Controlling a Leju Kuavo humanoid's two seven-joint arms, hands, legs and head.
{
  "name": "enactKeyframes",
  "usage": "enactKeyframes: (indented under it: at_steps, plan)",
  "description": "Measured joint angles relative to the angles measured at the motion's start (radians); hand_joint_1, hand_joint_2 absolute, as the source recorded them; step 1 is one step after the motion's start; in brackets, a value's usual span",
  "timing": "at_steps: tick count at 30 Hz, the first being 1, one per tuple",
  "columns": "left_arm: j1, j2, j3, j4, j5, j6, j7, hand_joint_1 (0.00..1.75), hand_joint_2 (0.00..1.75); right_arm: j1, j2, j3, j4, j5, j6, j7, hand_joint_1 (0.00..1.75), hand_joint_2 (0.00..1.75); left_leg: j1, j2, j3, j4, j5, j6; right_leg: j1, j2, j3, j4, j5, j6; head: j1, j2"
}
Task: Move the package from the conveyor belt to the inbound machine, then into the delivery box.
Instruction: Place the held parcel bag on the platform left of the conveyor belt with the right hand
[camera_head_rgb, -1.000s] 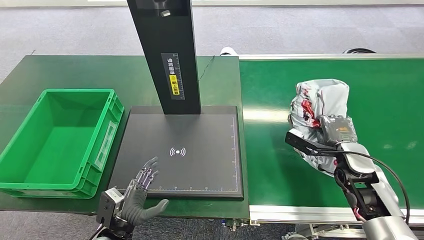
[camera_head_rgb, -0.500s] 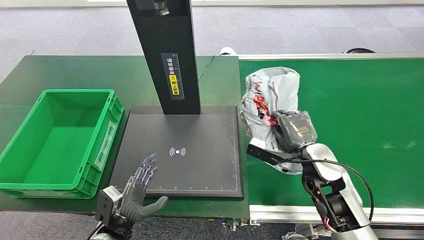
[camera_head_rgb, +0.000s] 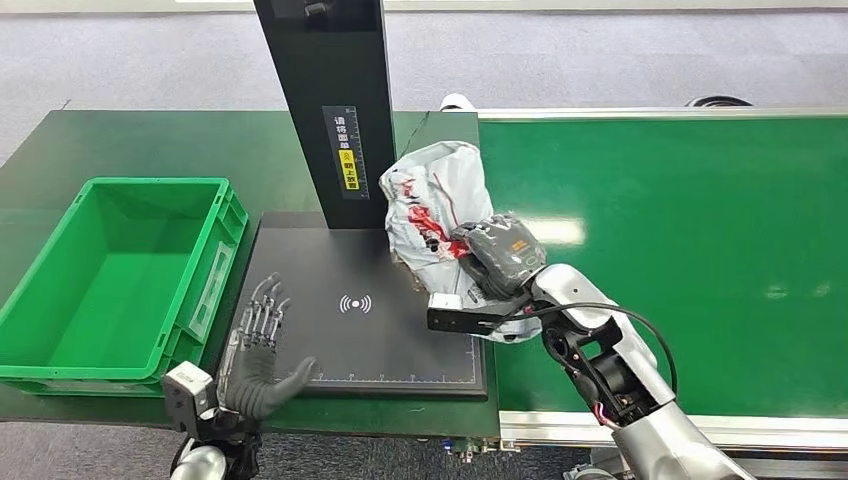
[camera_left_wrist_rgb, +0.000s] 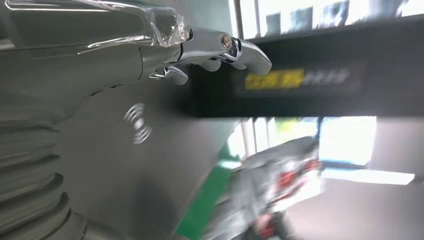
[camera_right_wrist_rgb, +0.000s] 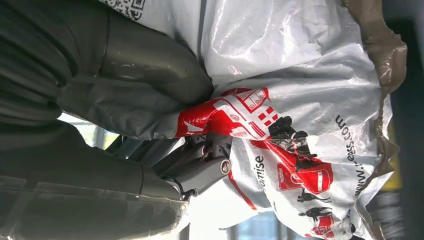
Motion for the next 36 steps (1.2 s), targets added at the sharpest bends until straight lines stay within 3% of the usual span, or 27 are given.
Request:
enactKeyframes:
  at_steps: [6, 12, 17, 20, 21, 24, 25, 29, 33, 36]
  plan:
    - [0.004, -0.005, 0.014, -0.070, 0.075, 0.072, -0.027, 0.00, 1.75, -0.043, 0.067, 0.080, 0.125, -0.089, 0.022, -0.094, 1.75, 1.75, 0.000, 0.000, 0.000, 0.000, 0.000, 0.000, 0.000, 0.000, 0.000, 0.000, 0.000, 0.000, 0.000, 0.000]
    - [0.003, -0.005, 0.023, -0.086, 0.114, 0.088, -0.027, 0.00, 1.75, -0.073, 0.142, 0.151, 0.231, -0.115, 0.024, -0.131, 1.75, 1.75, 0.000, 0.000, 0.000, 0.000, 0.000, 0.000, 0.000, 0.000, 0.000, 0.000, 0.000, 0.000, 0.000, 0.000]
    - [0.003, -0.005, 0.024, -0.086, 0.120, 0.090, -0.027, 0.00, 1.75, -0.097, 0.193, 0.187, 0.286, -0.126, 0.017, -0.134, 1.75, 1.75, 0.000, 0.000, 0.000, 0.000, 0.000, 0.000, 0.000, 0.000, 0.000, 0.000, 0.000, 0.000, 0.000, 0.000]
    - [0.000, -0.005, 0.023, -0.086, 0.121, 0.090, -0.026, 0.00, 1.75, -0.109, 0.214, 0.215, 0.327, -0.089, -0.040, -0.094, 1.74, 1.75, 0.000, 0.000, 0.000, 0.000, 0.000, 0.000, 0.000, 0.000, 0.000, 0.000, 0.000, 0.000, 0.000, 0.000]
    - [-0.001, -0.005, 0.023, -0.086, 0.122, 0.090, -0.025, 0.00, 1.75, -0.112, 0.220, 0.227, 0.341, -0.067, -0.075, -0.075, 1.66, 1.75, 0.000, 0.000, 0.000, 0.000, 0.000, 0.000, 0.000, 0.000, 0.000, 0.000, 0.000, 0.000, 0.000, 0.000]
    - [-0.002, -0.005, 0.022, -0.086, 0.122, 0.090, -0.017, 0.00, 1.75, -0.117, 0.235, 0.254, 0.375, -0.022, -0.176, -0.032, 0.70, 1.75, 0.000, 0.000, 0.000, 0.000, 0.000, 0.000, 0.000, 0.000, 0.000, 0.000, 0.000, 0.000, 0.000, 0.000]
    - [-0.002, -0.005, 0.021, -0.085, 0.122, 0.090, -0.014, 0.00, 1.75, -0.118, 0.239, 0.259, 0.384, -0.013, -0.199, -0.020, 0.45, 1.75, 0.000, 0.000, 0.000, 0.000, 0.000, 0.000, 0.000, 0.000, -0.001, 0.000, 0.000, 0.000, 0.000, 0.000]
    - [-0.004, -0.005, 0.012, -0.080, 0.122, 0.090, -0.011, 0.00, 1.75, -0.123, 0.252, 0.271, 0.422, 0.017, -0.243, 0.017, 0.44, 1.75, 0.000, 0.000, 0.000, 0.000, 0.000, 0.000, 0.000, 0.000, -0.001, 0.000, 0.000, 0.000, 0.000, 0.000]
    - [-0.005, -0.005, 0.008, -0.074, 0.122, 0.090, -0.011, 0.00, 1.75, -0.125, 0.258, 0.275, 0.445, 0.024, -0.250, 0.024, 0.03, 1.75, 0.000, 0.000, 0.000, 0.000, 0.000, 0.000, 0.000, 0.000, -0.001, 0.000, 0.000, 0.000, 0.000, 0.000]
    - [-0.010, -0.005, 0.006, -0.069, 0.122, 0.088, -0.009, 0.00, 1.75, -0.127, 0.260, 0.278, 0.457, 0.026, -0.261, 0.026, 0.00, 1.75, 0.000, 0.000, 0.000, 0.000, 0.000, 0.000, 0.000, 0.000, -0.001, 0.000, 0.000, 0.000, 0.000, 0.000]
